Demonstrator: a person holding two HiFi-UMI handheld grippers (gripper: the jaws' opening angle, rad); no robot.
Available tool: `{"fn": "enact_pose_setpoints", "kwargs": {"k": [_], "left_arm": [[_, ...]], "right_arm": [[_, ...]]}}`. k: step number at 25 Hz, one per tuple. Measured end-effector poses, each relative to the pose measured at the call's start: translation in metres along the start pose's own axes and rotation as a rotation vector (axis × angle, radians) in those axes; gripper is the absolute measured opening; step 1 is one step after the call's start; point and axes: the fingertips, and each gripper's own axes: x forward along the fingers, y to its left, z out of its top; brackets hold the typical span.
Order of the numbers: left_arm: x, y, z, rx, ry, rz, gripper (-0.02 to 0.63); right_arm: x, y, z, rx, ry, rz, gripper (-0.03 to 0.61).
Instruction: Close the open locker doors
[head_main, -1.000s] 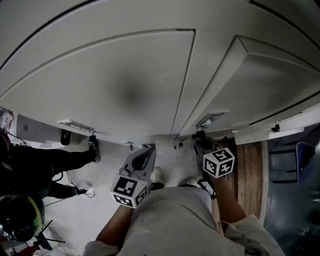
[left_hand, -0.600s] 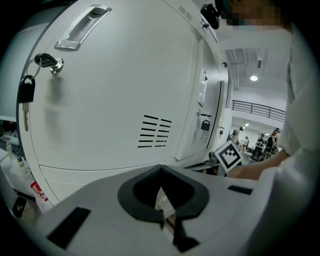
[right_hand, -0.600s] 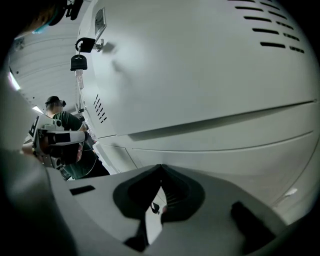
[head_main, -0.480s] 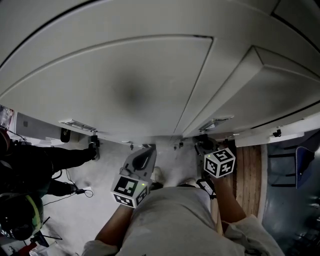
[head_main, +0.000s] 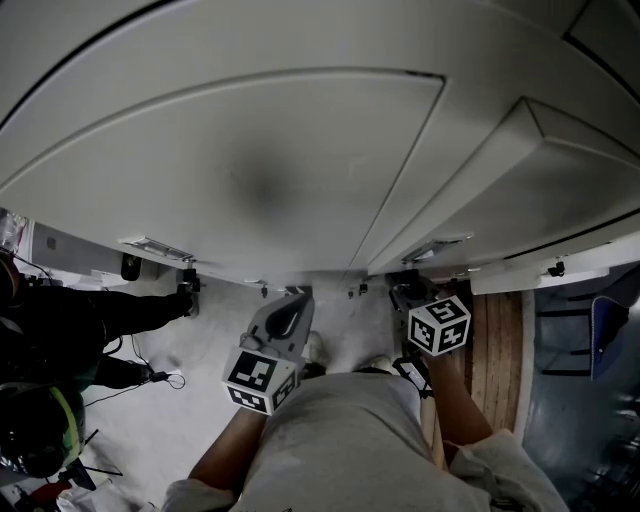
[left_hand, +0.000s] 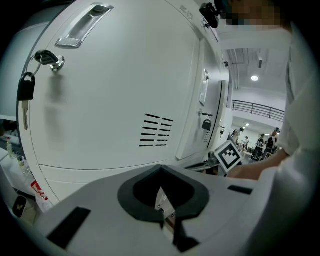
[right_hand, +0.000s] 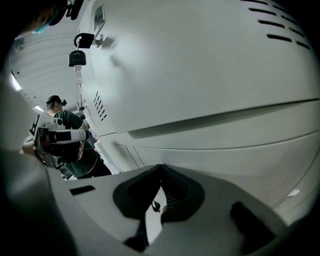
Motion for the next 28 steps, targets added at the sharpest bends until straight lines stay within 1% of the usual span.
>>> {"fn": "enact_pose_setpoints", "kwargs": {"k": [14, 21, 28], "left_arm": [[-0.002, -0.010, -0.002, -0.001, 0.002, -0.014, 0.014], [-0.001, -0.025, -0.004, 0.014, 0.006, -0.042, 0.014], [0.003, -0.040, -0.001, 0.037, 0.006, -0.075, 0.014]], "right_arm": [[-0.012, 0.006, -0.003, 0.004, -0.014, 0.001, 0.028], [-0.029, 0.012, -0.005, 0.008, -0.037, -0.007, 0.028], [-0.051, 0.027, -0.008, 0.012, -0.069, -0.008, 0.028]]}}
